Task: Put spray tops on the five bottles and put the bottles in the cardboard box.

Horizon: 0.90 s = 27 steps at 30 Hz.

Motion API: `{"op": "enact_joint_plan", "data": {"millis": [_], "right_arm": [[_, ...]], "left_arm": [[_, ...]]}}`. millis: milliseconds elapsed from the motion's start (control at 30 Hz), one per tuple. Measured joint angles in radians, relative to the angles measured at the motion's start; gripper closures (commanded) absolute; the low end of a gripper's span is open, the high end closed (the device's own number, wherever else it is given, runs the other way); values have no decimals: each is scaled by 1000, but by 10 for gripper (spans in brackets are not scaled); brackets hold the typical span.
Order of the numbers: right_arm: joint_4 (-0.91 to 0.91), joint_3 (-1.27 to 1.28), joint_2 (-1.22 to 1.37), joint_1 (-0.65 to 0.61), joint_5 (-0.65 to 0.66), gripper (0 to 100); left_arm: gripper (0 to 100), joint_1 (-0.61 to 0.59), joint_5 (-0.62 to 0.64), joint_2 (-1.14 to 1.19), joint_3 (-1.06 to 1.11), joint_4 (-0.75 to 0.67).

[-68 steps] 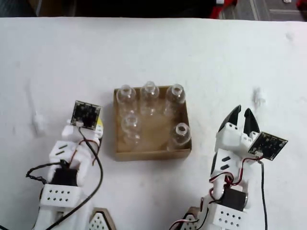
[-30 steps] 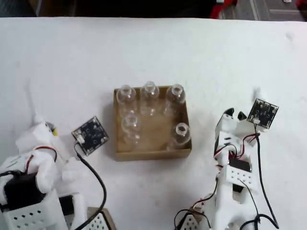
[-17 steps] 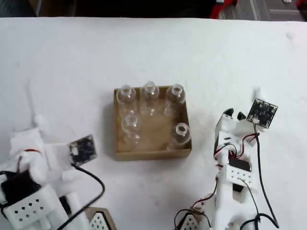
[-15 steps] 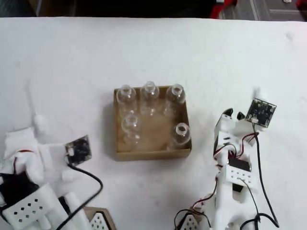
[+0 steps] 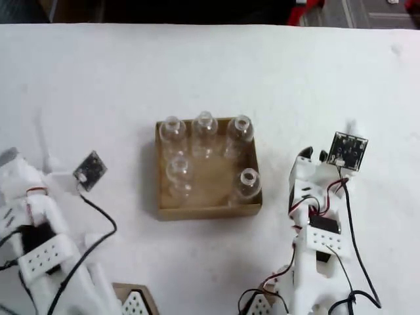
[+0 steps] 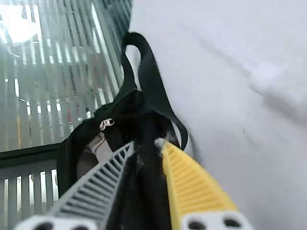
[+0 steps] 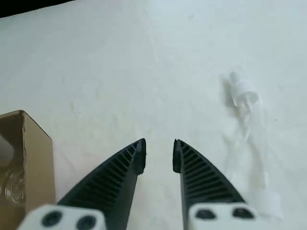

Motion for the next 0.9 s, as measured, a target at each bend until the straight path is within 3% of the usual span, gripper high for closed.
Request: {"op": "enact_joint_plan", "data": {"millis": [100, 167, 233, 367, 500, 567, 633, 767, 900], "right_arm": [[0, 0, 0, 0, 0, 918], [0, 0, 0, 0, 0, 918], [0, 0, 0, 0, 0, 918], [0, 0, 0, 0, 0, 918], [0, 0, 0, 0, 0, 918], [0, 0, 0, 0, 0, 918], [0, 0, 0, 0, 0, 918], [0, 0, 0, 0, 3, 918], [0, 0, 0, 0, 5, 918]], "left_arm": [[902, 57, 77, 84, 77, -219], [902, 60, 81, 141, 55, -221], [902, 37, 114, 210, -26, -127], [902, -8, 140, 365, -367, 313], [902, 2, 9, 549, -778, 858], [902, 23, -38, 637, -927, 1033], [902, 40, -55, 726, -1003, 1053], [902, 51, -87, 882, -1043, 961], [900, 54, -272, 968, -1049, 964]]}}
